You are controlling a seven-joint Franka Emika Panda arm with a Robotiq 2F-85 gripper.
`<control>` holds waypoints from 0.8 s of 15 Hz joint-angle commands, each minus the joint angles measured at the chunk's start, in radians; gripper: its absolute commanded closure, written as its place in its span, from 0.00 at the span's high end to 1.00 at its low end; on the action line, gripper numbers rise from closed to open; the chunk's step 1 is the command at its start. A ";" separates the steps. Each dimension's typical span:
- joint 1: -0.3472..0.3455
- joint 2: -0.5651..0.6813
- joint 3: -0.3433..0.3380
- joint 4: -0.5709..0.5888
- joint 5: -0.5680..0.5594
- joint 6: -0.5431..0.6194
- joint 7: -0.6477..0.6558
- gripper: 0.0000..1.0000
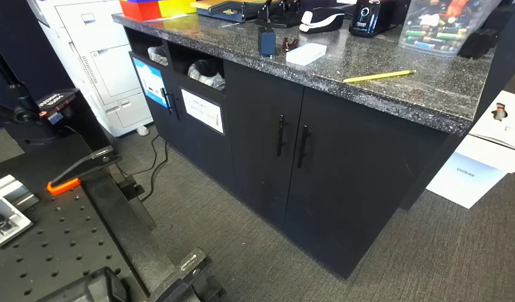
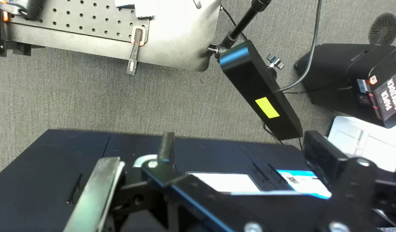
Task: Move slightly the black object
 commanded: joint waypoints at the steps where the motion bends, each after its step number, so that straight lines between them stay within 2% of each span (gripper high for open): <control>1: -0.012 0.000 0.010 0.003 0.004 -0.004 -0.004 1.00; 4: -0.039 0.090 -0.003 0.023 -0.044 0.022 -0.045 1.00; 7: -0.095 0.204 -0.022 0.062 -0.149 0.094 -0.069 1.00; 12: -0.162 0.479 -0.080 0.194 -0.299 0.259 -0.189 1.00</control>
